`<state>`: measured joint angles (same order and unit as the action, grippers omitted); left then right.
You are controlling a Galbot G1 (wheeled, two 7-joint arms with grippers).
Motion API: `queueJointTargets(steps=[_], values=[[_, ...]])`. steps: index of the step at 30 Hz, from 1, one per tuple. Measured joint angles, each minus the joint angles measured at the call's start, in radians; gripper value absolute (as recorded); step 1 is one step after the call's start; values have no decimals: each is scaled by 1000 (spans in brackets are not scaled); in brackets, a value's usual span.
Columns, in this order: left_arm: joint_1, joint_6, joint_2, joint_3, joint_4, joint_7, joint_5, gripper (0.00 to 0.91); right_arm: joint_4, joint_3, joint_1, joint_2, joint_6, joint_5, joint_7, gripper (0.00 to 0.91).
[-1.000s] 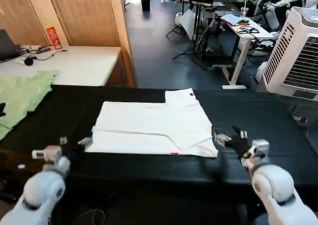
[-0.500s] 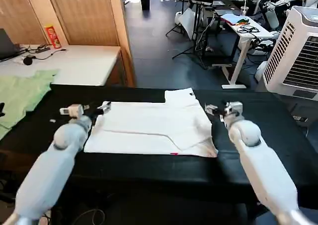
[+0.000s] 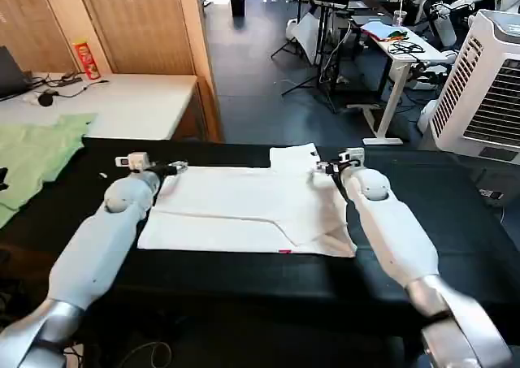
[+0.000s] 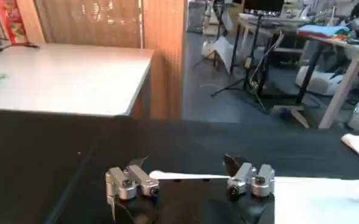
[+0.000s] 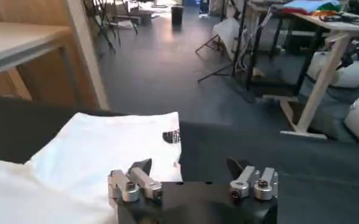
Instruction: Fold and organize the clothes.
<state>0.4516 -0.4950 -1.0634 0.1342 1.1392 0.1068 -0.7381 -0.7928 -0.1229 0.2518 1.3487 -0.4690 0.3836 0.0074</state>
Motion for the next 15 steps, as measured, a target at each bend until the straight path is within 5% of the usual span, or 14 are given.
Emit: queueJointTargets(steps=[15], values=[[-57,3,-47,-15,-145,-42,48,878,145,-39,-60,53,0,-70,-52,878]])
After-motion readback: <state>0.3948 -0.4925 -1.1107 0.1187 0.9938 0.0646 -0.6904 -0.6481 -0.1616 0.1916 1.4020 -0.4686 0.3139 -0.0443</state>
